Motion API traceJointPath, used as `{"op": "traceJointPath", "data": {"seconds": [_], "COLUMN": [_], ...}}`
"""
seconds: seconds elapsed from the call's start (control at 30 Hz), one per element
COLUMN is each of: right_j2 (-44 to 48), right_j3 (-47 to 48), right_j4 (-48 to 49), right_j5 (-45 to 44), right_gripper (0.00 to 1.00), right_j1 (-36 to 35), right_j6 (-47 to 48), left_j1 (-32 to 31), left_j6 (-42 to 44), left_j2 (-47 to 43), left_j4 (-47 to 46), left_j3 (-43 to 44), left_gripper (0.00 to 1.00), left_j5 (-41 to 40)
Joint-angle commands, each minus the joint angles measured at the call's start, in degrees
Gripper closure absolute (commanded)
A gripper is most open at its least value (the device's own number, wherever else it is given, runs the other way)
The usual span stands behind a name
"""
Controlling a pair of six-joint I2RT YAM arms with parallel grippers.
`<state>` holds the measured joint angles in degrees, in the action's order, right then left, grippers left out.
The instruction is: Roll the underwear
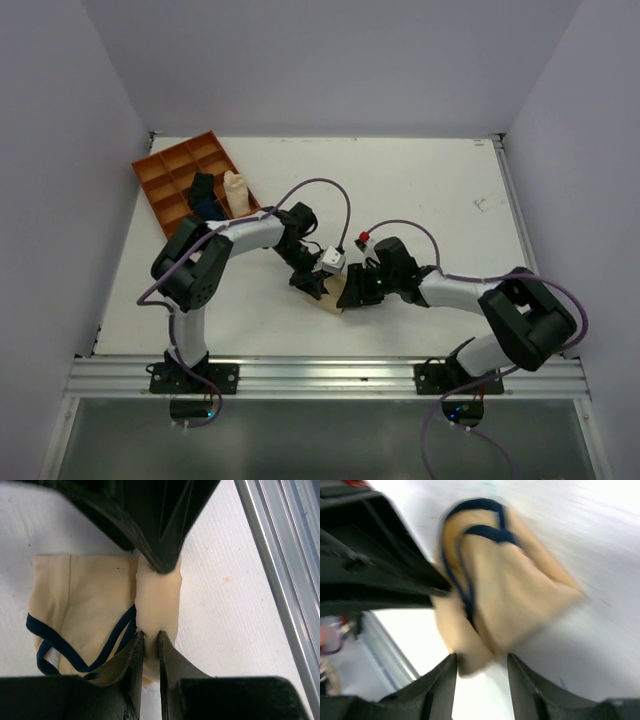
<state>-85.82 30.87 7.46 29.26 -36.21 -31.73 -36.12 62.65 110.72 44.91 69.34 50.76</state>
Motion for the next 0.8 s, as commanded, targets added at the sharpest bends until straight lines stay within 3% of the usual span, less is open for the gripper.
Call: {"op": "traceJointPath", "data": {"seconds": [0.0,0.17,0.37,0.53,0.67,0.77], "right_j2": [5.91,21.01,29.65,26.33,20.09,12.80], "right_j3": [-2.31,-2.22,-0.99,2.60,9.10,15.25], "right_j4": [-9.55,-18.60,-19.86,-20.91,-25.46,-27.40], "right_j5": [-17.78,-34.33,-51.39,-57.81,-67.89,-70.12], "right_gripper": [0.52,0.51,0.52,0.52,0.51,0.49], "right_j1": [-0.96,-10.09,-25.48,-33.47,-40.95,-44.74], "right_j6": [-0.79,-3.34,-2.64,-0.09,2.89,10.17], "left_j1": [-0.36,-0.44,-0.88,-1.41,-1.76,-1.85], "left_j6": [0.80,-0.25,-2.80,-4.65,-5.35,-6.22], "left_j2": [2.84,4.15,6.53,7.14,7.93,8.90], "left_j4": [3.87,5.63,8.01,8.70,9.76,10.81], "left_j3": [0.88,2.99,6.24,7.65,9.49,10.55], "left_gripper": [0.87,0.87,0.86,0.86,0.86,0.85], "left_j5": [-4.35,-4.71,-6.02,-7.34,-7.35,-7.69]}}
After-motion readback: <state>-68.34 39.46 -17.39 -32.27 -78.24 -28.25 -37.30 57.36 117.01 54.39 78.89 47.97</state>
